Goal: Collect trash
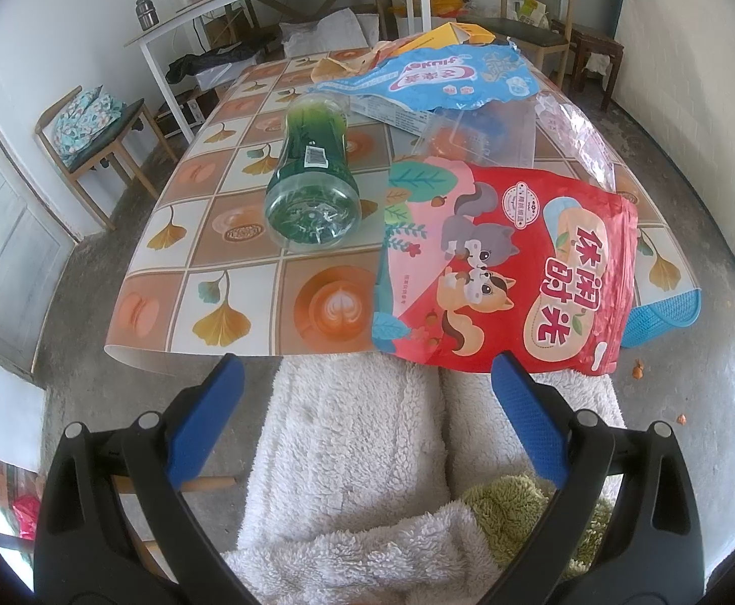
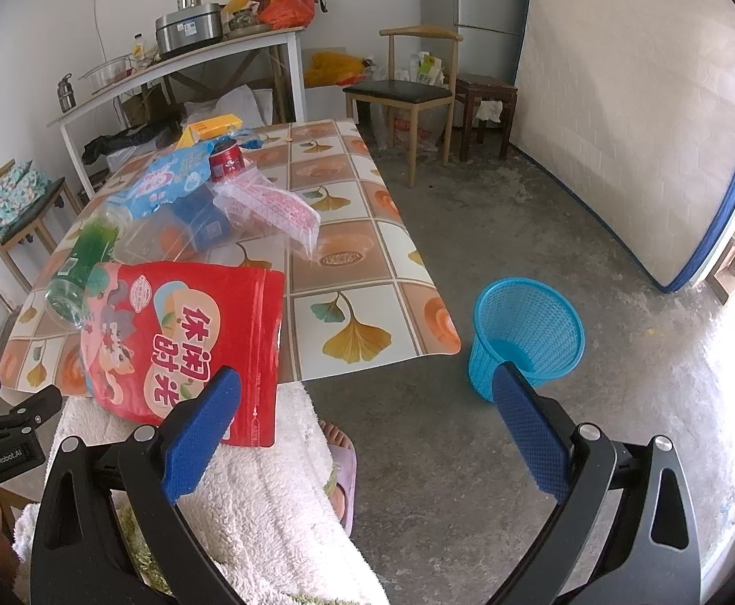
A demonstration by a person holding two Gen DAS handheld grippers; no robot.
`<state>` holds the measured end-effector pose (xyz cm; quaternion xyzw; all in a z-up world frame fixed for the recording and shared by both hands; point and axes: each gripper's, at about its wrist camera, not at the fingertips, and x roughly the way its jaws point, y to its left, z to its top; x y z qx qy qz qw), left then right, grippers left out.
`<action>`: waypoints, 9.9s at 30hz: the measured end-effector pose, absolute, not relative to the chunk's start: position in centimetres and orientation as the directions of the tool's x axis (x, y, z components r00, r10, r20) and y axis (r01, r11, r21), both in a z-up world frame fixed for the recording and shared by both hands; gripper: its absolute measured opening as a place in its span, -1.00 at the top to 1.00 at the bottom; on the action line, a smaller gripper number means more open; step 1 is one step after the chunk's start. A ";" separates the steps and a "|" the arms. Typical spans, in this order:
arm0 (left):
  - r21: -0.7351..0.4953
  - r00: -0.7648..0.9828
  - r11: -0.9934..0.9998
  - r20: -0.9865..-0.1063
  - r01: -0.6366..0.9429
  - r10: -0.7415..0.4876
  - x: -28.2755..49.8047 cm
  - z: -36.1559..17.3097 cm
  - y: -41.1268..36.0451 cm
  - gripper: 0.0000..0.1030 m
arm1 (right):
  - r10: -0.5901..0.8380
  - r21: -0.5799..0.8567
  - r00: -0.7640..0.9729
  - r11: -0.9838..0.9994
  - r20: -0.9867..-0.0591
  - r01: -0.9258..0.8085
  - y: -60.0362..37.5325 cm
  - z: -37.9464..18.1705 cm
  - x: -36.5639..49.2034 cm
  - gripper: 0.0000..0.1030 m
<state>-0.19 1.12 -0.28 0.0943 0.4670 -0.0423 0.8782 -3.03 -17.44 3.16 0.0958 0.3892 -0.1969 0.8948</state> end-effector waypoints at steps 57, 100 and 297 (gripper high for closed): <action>-0.073 0.634 0.981 -0.754 0.181 -0.173 1.4 -0.5 5.6 -0.83 | -0.154 0.106 0.650 0.934 -0.744 0.341 -17.0 1.8 0.0 -0.88; -0.594 0.305 0.677 -0.610 0.435 -0.731 8.8 -7.1 5.2 0.53 | 0.161 0.347 0.561 0.905 -0.812 0.244 -19.0 -3.6 7.7 -0.09; -0.161 0.398 0.639 -0.663 0.752 -0.635 18.2 8.2 -0.8 1.00 | 0.125 0.353 0.849 0.932 -0.514 0.077 -20.6 5.7 15.2 -0.56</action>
